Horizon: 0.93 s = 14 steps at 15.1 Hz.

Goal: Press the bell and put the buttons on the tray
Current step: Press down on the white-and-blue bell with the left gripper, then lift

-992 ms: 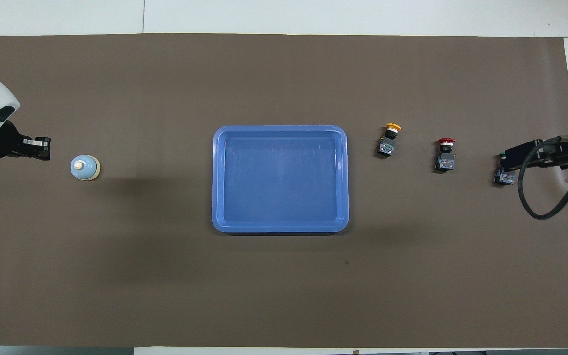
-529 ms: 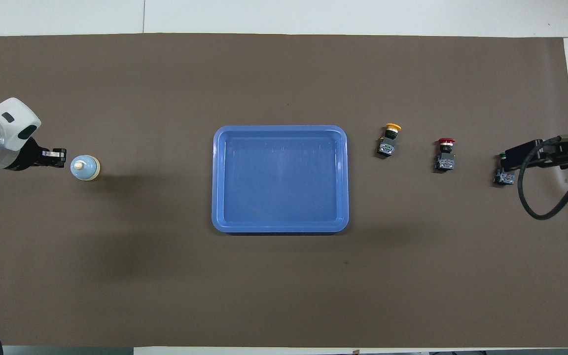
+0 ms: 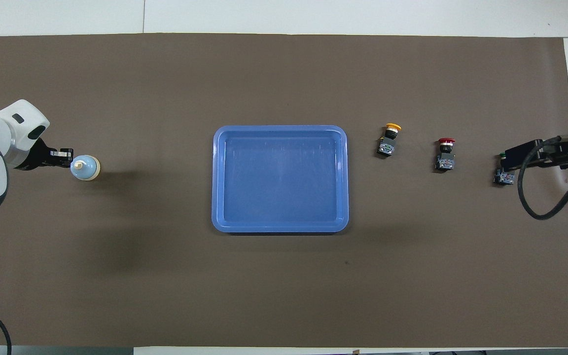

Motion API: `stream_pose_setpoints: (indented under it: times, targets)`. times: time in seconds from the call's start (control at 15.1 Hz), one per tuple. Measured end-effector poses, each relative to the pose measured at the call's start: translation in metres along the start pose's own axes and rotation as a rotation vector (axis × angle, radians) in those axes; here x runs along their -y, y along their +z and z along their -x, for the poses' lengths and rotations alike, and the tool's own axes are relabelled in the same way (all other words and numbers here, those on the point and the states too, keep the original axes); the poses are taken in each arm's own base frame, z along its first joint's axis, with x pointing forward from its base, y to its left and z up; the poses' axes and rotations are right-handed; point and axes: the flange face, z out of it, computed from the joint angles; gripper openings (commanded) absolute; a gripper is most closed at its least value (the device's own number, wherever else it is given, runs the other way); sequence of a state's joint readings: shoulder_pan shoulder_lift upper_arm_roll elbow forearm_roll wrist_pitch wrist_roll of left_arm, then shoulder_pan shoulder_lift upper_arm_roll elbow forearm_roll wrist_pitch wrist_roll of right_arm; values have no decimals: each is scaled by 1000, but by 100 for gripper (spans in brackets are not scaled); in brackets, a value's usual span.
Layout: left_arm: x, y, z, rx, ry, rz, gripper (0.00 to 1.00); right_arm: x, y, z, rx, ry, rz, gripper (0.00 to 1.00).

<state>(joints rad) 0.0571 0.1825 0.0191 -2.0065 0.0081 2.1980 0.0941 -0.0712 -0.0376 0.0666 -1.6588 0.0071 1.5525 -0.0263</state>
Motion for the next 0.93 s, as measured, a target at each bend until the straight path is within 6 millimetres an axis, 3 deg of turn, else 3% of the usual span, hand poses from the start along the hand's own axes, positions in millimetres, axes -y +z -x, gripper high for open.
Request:
stream_pose_setpoints:
  times: [0.6, 0.93]
  targets:
    - [-3, 29, 0, -9, -13, 0, 0, 0, 0, 0, 0, 0, 0, 100]
    - [-2, 20, -3, 9, -13, 1, 0, 1, 0, 0, 2, -1, 0, 100]
